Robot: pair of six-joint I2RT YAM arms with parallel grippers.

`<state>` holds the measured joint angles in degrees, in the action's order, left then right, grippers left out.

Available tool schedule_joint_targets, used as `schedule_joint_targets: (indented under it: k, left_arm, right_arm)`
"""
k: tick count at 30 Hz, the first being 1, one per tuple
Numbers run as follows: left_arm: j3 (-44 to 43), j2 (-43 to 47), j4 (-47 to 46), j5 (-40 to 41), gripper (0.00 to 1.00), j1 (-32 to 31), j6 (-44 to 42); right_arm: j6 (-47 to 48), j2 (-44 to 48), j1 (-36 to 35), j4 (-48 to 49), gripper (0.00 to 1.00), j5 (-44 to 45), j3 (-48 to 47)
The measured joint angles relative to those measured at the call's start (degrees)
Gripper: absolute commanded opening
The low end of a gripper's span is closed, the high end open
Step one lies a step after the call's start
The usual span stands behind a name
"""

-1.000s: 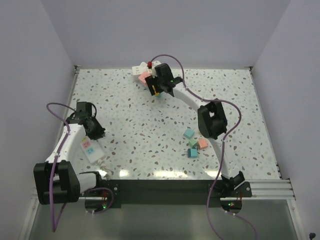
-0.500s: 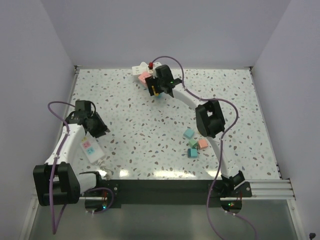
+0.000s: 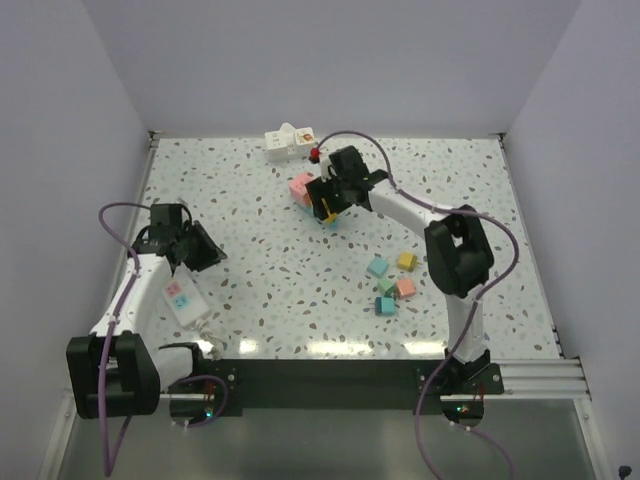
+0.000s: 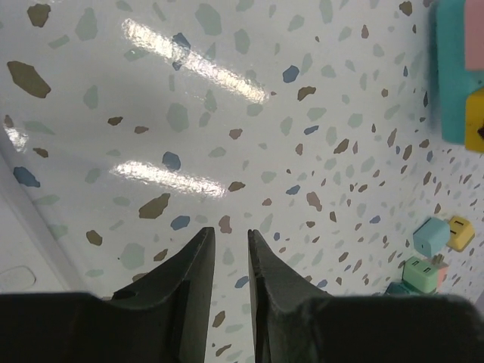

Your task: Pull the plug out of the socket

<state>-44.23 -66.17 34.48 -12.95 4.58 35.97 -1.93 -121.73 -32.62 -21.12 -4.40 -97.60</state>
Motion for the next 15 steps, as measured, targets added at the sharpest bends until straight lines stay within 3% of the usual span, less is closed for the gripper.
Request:
schedule_joint_targets:
  k: [4, 10, 11, 13, 15]
  left_arm:
    - [2.1, -0.3, -2.9, -1.5, 0.27, -1.2, 0.0]
    - [2.7, -5.0, -6.2, -2.5, 0.25, -2.4, -0.3]
    - [2.7, -5.7, -6.7, -2.6, 0.25, -2.6, -0.3]
    - [2.7, -6.8, -7.6, -2.8, 0.25, -3.2, -0.4]
    - [2.6, -7.8, -8.3, -2.9, 0.25, -4.5, -0.6]
  right_arm:
    - [4.2, 11.8, -2.4, -2.9, 0.15, -5.2, 13.6]
    - [11.4, 25.4, -13.7, -2.5, 0.22, -9.0, 34.0]
    - [12.0, 27.5, -15.4, -1.4, 0.26, -9.4, 36.6]
    - [12.8, 31.2, -17.8, -0.9, 0.43, -10.0, 40.5]
    - [13.0, 33.7, -19.4, -0.4, 0.46, -9.7, 43.3]
